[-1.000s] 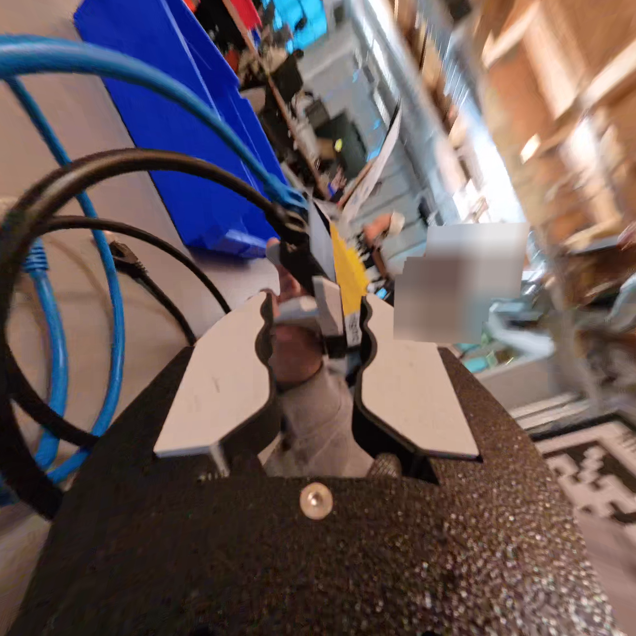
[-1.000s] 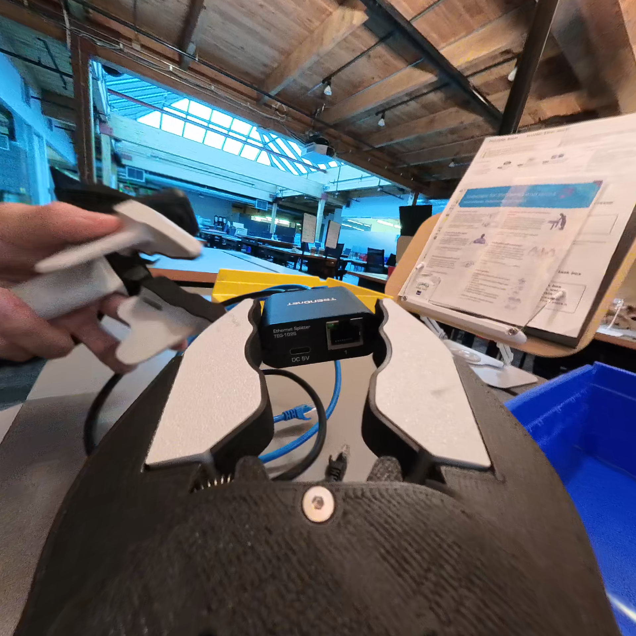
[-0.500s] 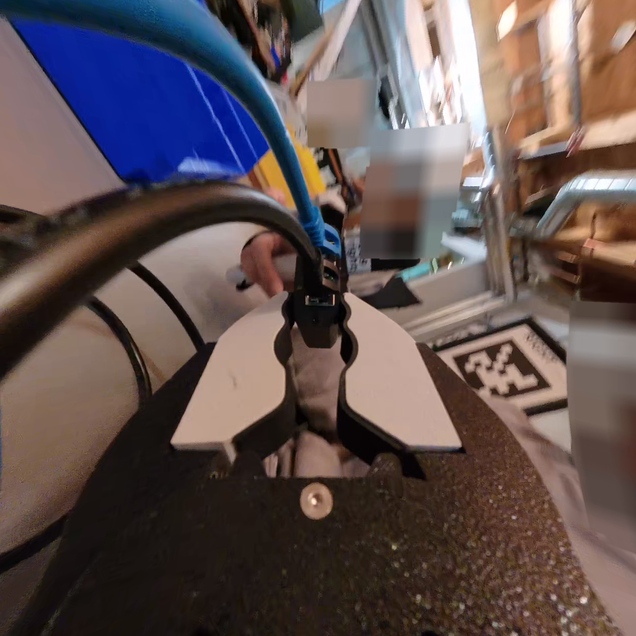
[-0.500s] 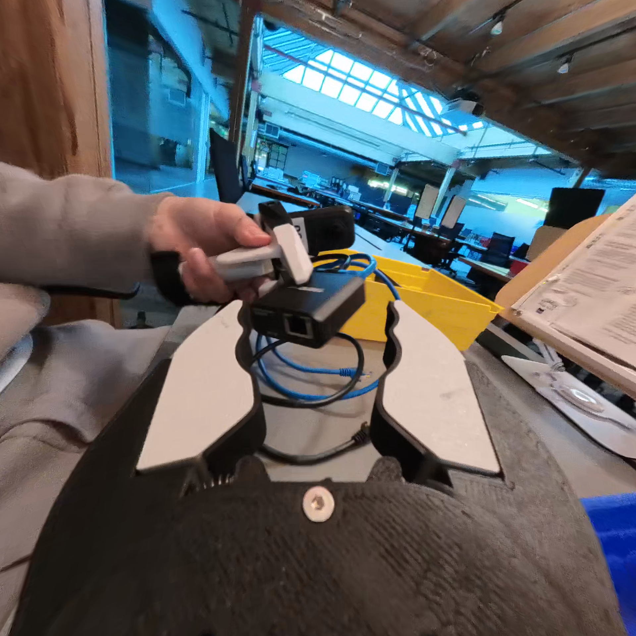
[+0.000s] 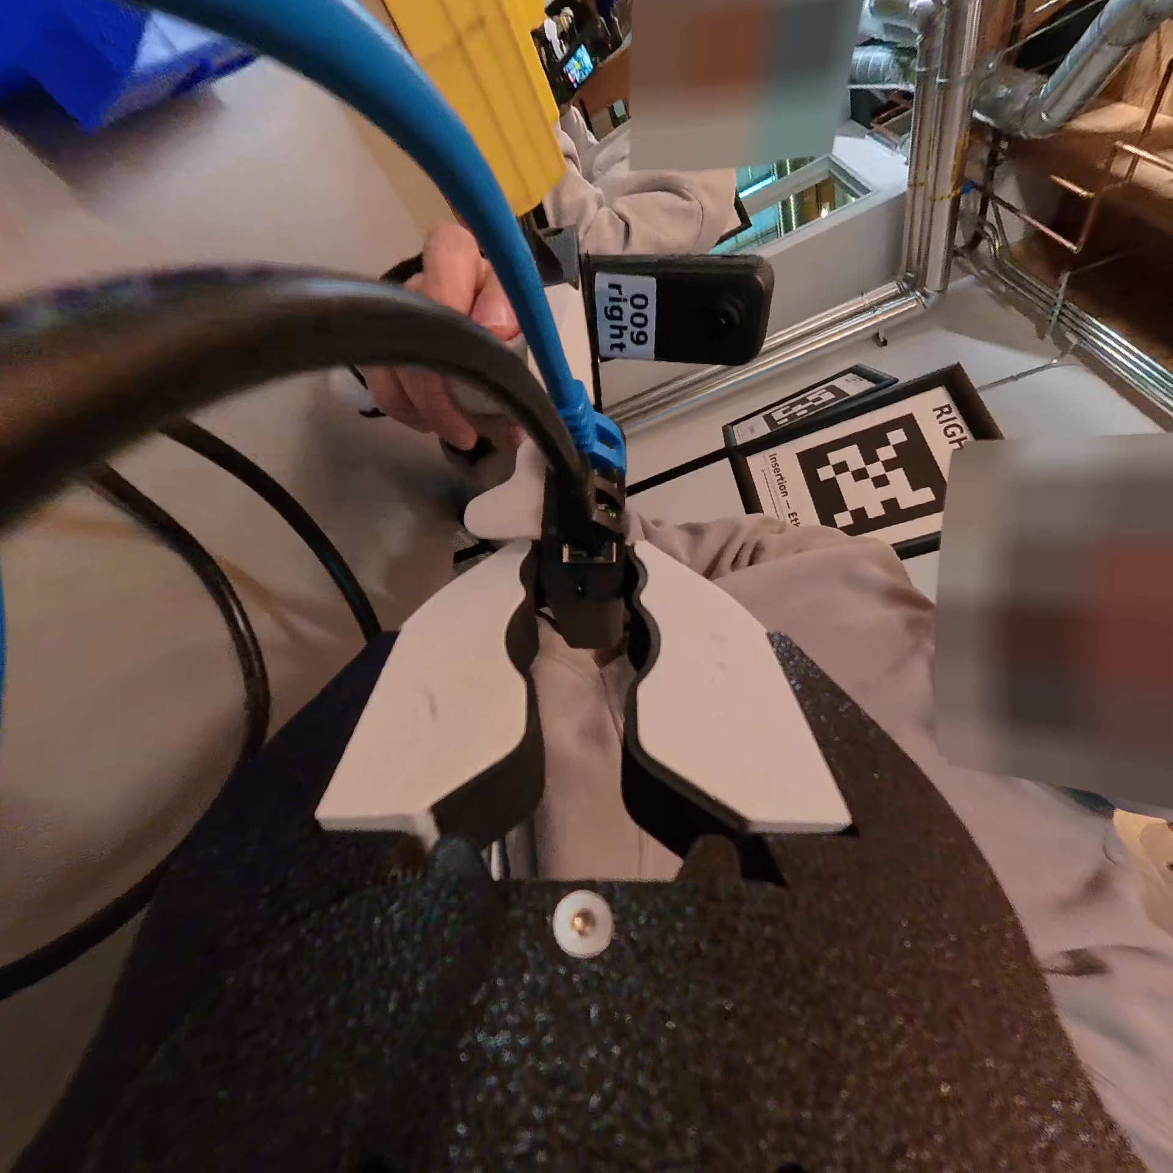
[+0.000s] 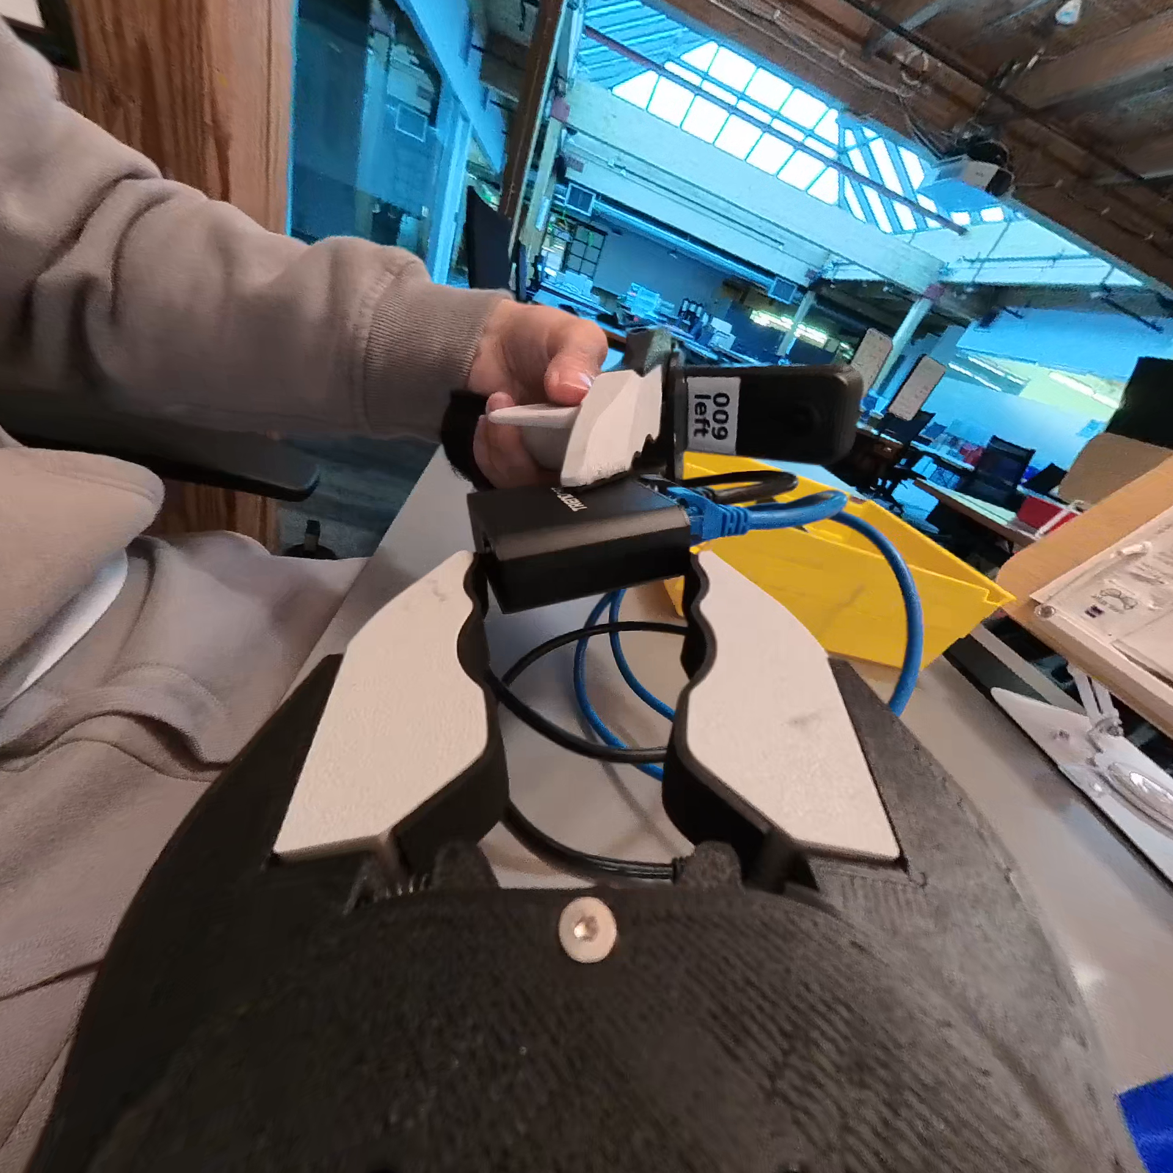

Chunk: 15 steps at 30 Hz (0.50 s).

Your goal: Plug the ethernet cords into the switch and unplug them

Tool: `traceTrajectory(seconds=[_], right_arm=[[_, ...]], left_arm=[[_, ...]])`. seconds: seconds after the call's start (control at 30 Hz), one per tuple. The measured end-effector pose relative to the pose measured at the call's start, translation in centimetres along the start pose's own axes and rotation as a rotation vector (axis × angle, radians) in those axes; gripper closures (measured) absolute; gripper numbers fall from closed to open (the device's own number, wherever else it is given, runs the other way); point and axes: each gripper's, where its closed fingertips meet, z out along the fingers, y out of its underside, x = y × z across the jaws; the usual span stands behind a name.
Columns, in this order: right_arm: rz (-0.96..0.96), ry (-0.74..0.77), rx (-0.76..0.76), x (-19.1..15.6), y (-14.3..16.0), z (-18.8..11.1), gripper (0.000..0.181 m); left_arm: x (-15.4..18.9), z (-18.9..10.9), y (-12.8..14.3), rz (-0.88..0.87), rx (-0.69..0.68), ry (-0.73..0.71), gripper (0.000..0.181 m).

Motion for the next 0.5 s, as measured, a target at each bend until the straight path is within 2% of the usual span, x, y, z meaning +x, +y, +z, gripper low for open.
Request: traceTrajectory(seconds=[0.13,0.23,0.33,0.43,0.5], right_arm=[[0.002,0.146,0.006,1.6,0.4,0.9,0.122],[-0.040,0.307,-0.054,3.4,0.9,1.7,0.122],[-0.098,0.453,-0.096,4.6,1.1,1.9,0.123],[-0.105,0.489,-0.062,4.8,0.7,1.8,0.123],[-0.129,0.507,-0.051,4.9,0.6,1.7,0.123]], left_arm=[[-0.7,-1.1,-2.1,0.028,0.138,-0.040,0.155],[-1.5,-2.1,-4.2,0.044,0.320,-0.099,0.136],[-2.0,-2.9,-4.6,0.073,0.477,-0.161,0.128],[-1.4,-2.9,-4.0,0.082,0.602,-0.120,0.126],[-1.2,-2.2,-3.3,-0.002,0.632,-0.010,0.126]])
